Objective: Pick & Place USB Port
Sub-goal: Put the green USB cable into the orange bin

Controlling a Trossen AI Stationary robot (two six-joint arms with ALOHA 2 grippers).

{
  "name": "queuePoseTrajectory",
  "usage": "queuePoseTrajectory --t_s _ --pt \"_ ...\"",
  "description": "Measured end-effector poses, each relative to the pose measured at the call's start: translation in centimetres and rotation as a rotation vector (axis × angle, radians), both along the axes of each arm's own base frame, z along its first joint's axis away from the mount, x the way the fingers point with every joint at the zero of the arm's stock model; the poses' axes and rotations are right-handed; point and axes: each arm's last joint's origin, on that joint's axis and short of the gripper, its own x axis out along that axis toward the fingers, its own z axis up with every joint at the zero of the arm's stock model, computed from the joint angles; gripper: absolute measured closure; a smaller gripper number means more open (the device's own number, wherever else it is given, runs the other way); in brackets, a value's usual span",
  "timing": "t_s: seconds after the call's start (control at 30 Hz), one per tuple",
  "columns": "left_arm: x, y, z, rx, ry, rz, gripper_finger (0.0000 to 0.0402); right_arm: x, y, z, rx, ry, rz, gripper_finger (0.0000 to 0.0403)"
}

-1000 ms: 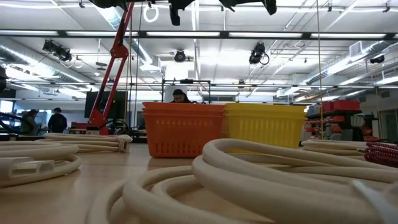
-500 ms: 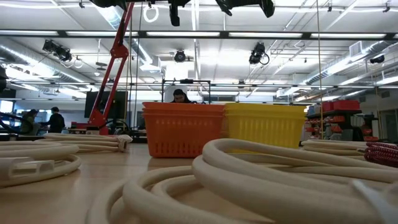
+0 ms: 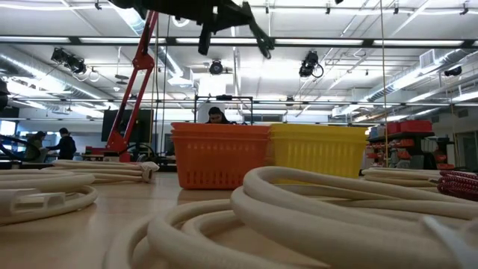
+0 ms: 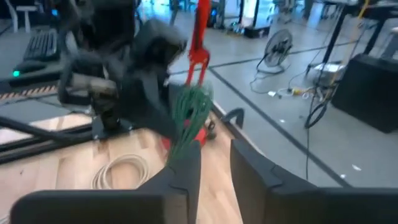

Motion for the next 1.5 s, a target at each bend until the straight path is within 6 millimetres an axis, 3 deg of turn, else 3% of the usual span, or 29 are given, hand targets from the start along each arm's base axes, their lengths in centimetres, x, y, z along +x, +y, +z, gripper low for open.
queuePoseTrajectory --t_s 0.27,0.47,0.7,0.93,1.27,1.33,1.5 --pt "0.0 -3.0 -2.3 -0.146 0.229 -0.068 0.0375 -2.9 -1.9 0.2 -0.032 0.085 -0.151 0.0296" --pt "-0.9 -5.5 -4.6 -0.178 0.483 0.002 0.0375 -3.3 -2.5 -0.2 -0.024 0.131 -0.172 0.0296" --pt "0.1 -7.9 -7.0 -0.188 0.577 0.072 0.0375 -3.3 -2.6 -0.3 -0.042 0.145 -0.168 0.0296" --pt "2.0 -8.9 -10.5 -0.273 0.649 0.092 0.0375 -3.3 -2.5 -0.3 -0.046 0.153 -0.13 0.0295" --pt "2.4 -9.1 -12.0 -0.364 0.699 0.091 0.0374 -3.3 -2.5 -0.4 -0.075 0.183 -0.118 0.0295" --pt "2.5 -9.0 -12.0 -0.369 0.693 0.096 0.0356 -3.4 -2.5 -0.5 -0.073 0.194 -0.118 0.0295" --pt "2.9 -8.7 -11.7 -0.354 0.644 0.092 0.0258 -3.4 -2.4 -0.8 -0.04 0.207 -0.112 0.0295"
